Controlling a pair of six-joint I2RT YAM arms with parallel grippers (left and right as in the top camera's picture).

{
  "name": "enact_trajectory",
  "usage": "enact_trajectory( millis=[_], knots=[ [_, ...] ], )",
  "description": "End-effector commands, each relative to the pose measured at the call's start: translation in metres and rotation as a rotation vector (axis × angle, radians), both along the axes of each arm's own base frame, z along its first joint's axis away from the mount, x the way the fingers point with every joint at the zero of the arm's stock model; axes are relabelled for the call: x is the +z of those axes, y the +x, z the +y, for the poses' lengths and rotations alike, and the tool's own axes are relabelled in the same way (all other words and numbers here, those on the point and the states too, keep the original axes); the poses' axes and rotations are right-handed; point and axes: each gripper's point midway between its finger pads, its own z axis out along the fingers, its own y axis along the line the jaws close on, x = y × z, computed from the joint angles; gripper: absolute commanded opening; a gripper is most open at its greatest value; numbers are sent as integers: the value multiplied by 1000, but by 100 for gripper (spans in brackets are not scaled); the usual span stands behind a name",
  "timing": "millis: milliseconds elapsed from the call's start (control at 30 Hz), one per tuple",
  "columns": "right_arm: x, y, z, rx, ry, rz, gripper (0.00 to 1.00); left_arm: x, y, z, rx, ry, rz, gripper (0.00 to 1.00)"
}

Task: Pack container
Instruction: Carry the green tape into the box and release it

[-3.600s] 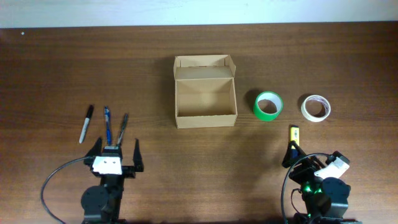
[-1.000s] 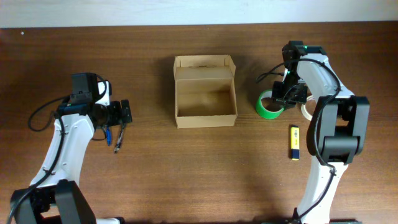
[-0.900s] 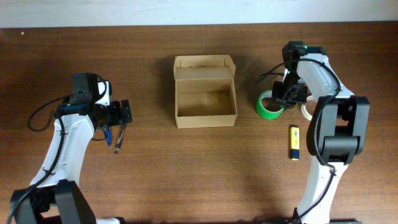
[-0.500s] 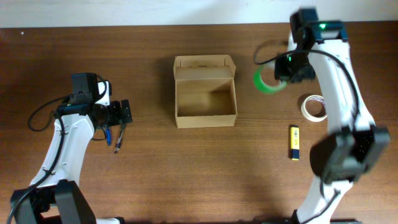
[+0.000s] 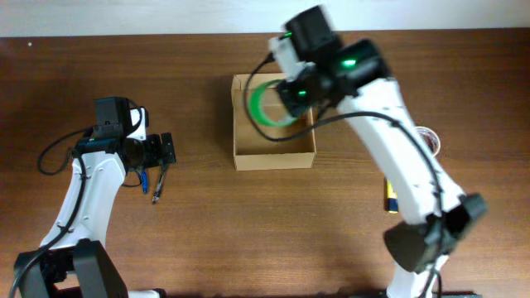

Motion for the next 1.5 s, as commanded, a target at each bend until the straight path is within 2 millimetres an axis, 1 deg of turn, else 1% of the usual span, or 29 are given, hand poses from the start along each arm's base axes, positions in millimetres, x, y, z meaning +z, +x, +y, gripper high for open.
enact_trajectory(
  millis=[0, 67, 100, 267, 433, 533, 600, 667, 767, 867, 933, 967, 1000, 1033, 1067, 1133, 1167, 1233, 1267, 1333, 1433, 1467],
  knots=[
    [-18, 7, 18, 44, -70, -29, 4, 4, 5, -1, -14, -6, -12, 99],
    [-34, 12, 21, 40, -108, -19, 4, 4, 5, -1, -14, -6, -12, 99],
    [-54, 16, 24, 39, -131, 13, 4, 4, 5, -1, -14, -7, -12, 99],
    [-104, 21, 26, 43, -190, 103, 4, 4, 5, -1, -14, -6, -12, 99],
    [-139, 22, 26, 47, -227, 165, 4, 4, 5, -1, -14, -6, -12, 99],
    [-153, 22, 27, 48, -241, 188, 4, 4, 5, -1, -14, -6, -12, 99],
    [-160, 25, 28, 42, -239, 190, 4, 4, 5, -1, -14, -6, -12, 99],
    [-163, 29, 32, 42, -228, 176, 4, 4, 5, -1, -14, -6, -12, 99],
    [-161, 34, 35, 40, -215, 156, 4, 4, 5, -1, -14, -6, -12, 99],
    [-161, 34, 35, 40, -214, 156, 4, 4, 5, -1, -14, -6, -12, 99],
    [-162, 33, 34, 38, -217, 163, 8, 4, 5, -1, -14, -6, -12, 99],
    [-162, 32, 34, 38, -219, 165, 11, 4, 5, -1, -14, -6, -12, 99],
    [-162, 32, 33, 38, -221, 168, 17, 4, 5, -1, -14, -6, -12, 99],
    [-162, 31, 33, 39, -223, 171, 17, 4, 5, -1, -14, -6, -12, 99],
    [-161, 29, 32, 39, -225, 174, 17, 4, 5, -1, -14, -6, -12, 99],
    [-155, 27, 30, 39, -226, 176, 21, 4, 5, -1, -14, -6, -12, 99],
    [-148, 25, 29, 35, -224, 174, 22, 4, 5, -1, -14, -7, -12, 99],
    [-126, 22, 27, 30, -211, 154, 26, 4, 5, -1, -14, -6, -12, 99],
    [-111, 22, 26, 26, -207, 135, 27, 4, 5, -1, -14, -6, -12, 99],
    [-70, 22, 18, 8, -207, 67, 32, 4, 5, -1, -14, -6, -12, 99],
    [-7, 19, -6, -55, -238, -55, 35, 4, 5, -1, -14, -6, -12, 99],
    [21, 17, -17, -105, -217, -111, 37, 4, 5, -1, -14, -6, -12, 99]
  ],
)
